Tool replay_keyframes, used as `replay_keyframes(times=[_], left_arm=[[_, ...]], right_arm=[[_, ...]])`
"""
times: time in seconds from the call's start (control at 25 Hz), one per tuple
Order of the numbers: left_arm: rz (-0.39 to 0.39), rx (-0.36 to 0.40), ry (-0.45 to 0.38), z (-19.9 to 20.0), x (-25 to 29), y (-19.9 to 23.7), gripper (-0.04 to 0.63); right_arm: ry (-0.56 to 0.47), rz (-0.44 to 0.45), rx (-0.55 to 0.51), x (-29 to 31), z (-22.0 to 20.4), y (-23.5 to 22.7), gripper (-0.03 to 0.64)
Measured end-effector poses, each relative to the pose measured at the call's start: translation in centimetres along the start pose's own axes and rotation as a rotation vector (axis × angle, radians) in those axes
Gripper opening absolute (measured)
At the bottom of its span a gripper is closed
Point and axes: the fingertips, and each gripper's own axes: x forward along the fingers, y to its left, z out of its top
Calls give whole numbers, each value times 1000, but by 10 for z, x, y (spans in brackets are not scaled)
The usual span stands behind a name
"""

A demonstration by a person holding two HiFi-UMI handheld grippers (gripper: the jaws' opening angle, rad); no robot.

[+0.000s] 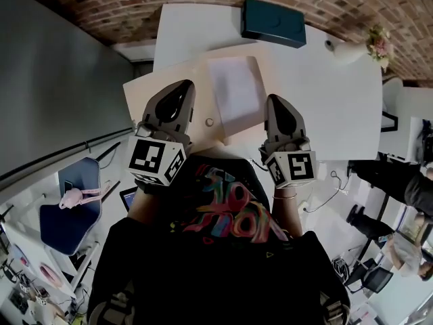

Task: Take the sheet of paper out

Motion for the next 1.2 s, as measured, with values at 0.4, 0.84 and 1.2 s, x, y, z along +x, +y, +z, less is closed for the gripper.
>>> replay_keyframes(times=[0.4, 0.84, 1.2], left_arm=[[-54, -72, 82, -27, 11, -8, 134], [-87, -230, 139, -62, 18, -11, 197], [-135, -458, 205, -102, 37, -8, 229]], right_arm=[[10, 21, -1, 0, -3, 0, 18], [33, 34, 6, -2, -14, 6, 18], [67, 31, 33, 7, -32, 3, 18]])
